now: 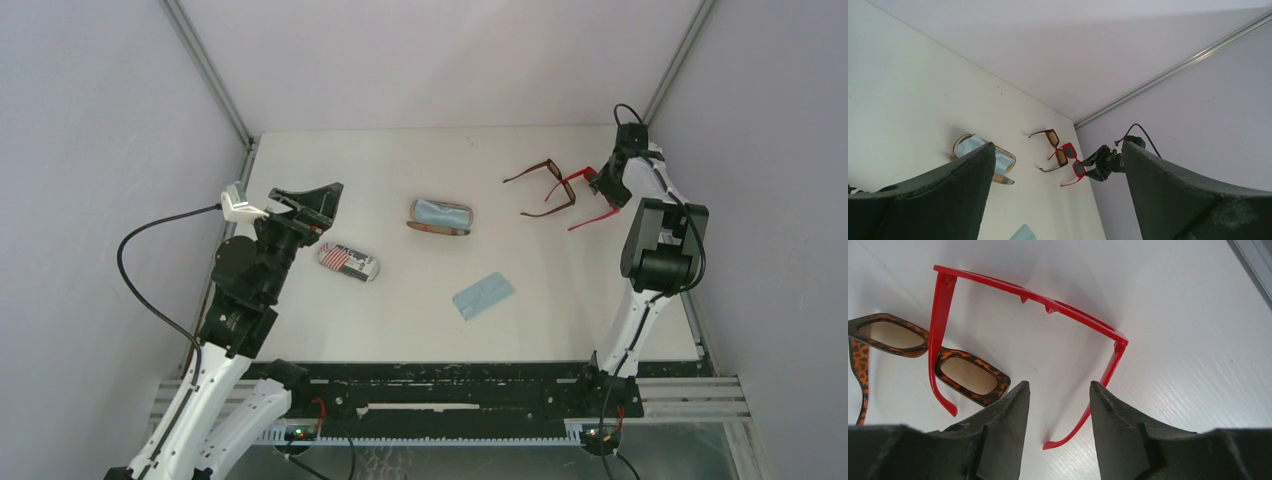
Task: Organize the sunglasses
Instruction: Pick up the sunglasses from the center of the board.
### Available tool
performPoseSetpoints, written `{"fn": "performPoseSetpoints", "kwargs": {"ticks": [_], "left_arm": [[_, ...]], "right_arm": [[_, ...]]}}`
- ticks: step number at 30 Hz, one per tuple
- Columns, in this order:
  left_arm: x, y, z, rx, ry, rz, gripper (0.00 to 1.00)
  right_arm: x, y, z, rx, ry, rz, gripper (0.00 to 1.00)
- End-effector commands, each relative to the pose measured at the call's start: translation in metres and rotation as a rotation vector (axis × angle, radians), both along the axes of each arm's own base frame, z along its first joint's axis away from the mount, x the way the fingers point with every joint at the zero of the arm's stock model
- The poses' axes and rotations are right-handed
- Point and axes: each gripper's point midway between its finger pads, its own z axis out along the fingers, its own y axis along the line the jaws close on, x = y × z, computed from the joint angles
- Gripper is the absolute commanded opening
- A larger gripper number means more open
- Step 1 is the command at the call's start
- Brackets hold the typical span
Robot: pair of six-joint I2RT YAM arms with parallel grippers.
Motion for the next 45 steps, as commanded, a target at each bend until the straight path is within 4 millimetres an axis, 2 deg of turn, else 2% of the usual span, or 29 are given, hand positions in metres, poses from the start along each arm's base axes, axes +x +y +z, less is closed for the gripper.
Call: {"fn": "performPoseSetpoints", "kwargs": {"ticks": [1,11,15,24,31,37,45], "left_arm": [[-0.005,0.007,0.031,0.006,-0.078,0.023,1.00],[-0.003,0.007,0.026,0.022,-0.068,0.024,1.00],[-0.004,0.005,0.026,0.023,-0.073,0.015,1.00],[-0.004,0.003,0.023,0.022,-0.075,0.004,1.00],[-0.003,0.004,0.019,0.022,-0.069,0.009,1.00],[-0.002,0.004,0.013,0.028,-0.059,0.011,1.00],[-0.002,0.004,0.009,0.030,-0.052,0.011,1.00]], "right_arm": [[0.004,-0.014,0.011,-0.049,-0.027,-0.037,0.48],[-0.007,-0.018,-0.002,-0.056,0.041,-0.037,0.48],[-0.009,-0.019,-0.002,-0.061,0.056,-0.033,0.48],[-0.029,-0.021,-0.008,-0.087,0.119,-0.030,0.47],[-0.036,-0.019,-0.015,-0.088,0.157,-0.012,0.46],[-0.039,-0.013,-0.021,-0.063,0.163,0.004,0.40],[-0.048,-0.006,-0.026,-0.034,0.163,0.017,0.24]]}}
